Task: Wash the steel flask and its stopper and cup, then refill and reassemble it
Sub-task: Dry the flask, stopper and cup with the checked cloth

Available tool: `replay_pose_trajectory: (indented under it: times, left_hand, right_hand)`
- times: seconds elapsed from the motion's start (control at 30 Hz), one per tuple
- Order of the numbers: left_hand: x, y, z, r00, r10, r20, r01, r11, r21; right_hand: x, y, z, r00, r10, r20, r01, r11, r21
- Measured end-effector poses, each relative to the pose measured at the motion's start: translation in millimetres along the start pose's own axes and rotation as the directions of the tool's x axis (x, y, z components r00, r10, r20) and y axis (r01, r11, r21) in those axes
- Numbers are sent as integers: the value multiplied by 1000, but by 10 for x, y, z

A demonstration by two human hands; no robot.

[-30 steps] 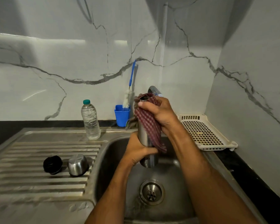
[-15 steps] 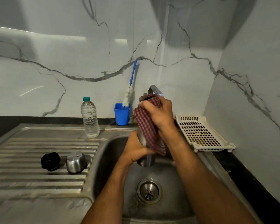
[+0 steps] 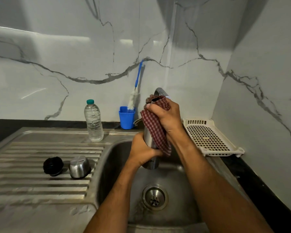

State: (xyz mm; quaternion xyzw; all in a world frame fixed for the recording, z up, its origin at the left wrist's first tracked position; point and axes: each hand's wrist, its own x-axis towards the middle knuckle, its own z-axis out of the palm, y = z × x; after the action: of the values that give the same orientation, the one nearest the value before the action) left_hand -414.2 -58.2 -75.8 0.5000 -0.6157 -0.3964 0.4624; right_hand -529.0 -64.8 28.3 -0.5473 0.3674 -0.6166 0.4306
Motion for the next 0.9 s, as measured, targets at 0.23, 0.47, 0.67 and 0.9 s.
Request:
replay_pose_trajectory:
  times: [0.23,0.47,0.67,0.9]
  left_hand:
    - [-10,66,-12,994,95,59,-90,992,-89]
    - [-11,125,-13,988,86,124,-75,993,-92]
    - [-61,122,59,999,20,41,-18,999,-50]
    - [-119,190,43,975,-34,220,87,967,-238]
  right_hand:
    - [-62,165,-131,999,27,44,-26,999,-33]
    - [-26,48,-222,999,-21,37,14,983,184]
    - [52,-68,-271,992,-27,-123,57,968,246]
    - [60,-74,-328,990,-38,135,9,977,213]
